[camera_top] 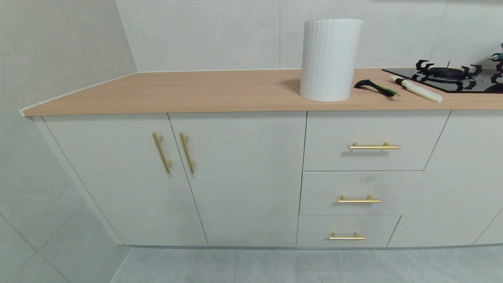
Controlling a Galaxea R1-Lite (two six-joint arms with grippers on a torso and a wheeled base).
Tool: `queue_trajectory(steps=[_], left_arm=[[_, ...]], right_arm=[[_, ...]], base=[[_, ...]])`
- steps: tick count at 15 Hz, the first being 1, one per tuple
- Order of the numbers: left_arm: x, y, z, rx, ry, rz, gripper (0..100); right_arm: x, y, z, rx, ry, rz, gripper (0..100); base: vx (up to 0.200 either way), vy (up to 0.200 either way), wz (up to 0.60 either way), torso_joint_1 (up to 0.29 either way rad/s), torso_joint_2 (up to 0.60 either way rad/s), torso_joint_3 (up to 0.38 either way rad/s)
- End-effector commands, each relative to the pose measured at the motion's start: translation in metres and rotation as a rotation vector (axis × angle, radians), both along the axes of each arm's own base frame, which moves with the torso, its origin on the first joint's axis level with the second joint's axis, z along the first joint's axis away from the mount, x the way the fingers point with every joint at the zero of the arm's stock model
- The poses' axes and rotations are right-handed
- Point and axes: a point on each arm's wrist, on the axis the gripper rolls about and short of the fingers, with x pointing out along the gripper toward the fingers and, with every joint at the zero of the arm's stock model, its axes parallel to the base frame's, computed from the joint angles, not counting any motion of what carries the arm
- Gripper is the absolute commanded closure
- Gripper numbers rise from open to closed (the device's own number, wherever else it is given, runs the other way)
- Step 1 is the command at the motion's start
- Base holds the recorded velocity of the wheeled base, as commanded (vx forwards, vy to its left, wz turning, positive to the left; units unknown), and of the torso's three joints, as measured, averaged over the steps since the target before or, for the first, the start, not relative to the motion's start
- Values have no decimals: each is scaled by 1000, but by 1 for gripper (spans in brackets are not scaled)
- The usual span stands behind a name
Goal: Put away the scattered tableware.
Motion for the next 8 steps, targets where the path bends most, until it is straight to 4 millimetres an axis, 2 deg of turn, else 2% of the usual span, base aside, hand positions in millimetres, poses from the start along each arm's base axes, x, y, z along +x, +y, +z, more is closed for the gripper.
queue_trajectory(steps=[1, 3, 8], left_arm=[[0, 0, 0, 0, 1, 1, 0], [0, 0, 0, -2, 1, 1, 0], [0, 0, 0, -2, 1, 1, 0]], right_arm=[[0, 0, 0, 0, 1, 0, 0], [0, 0, 0, 1, 1, -1, 0], [0, 0, 0, 1, 1, -3, 0]], base=[[0, -200, 0, -2, -2, -2], [0, -200, 0, 0, 2, 5], [0, 0, 0, 0, 0, 0]])
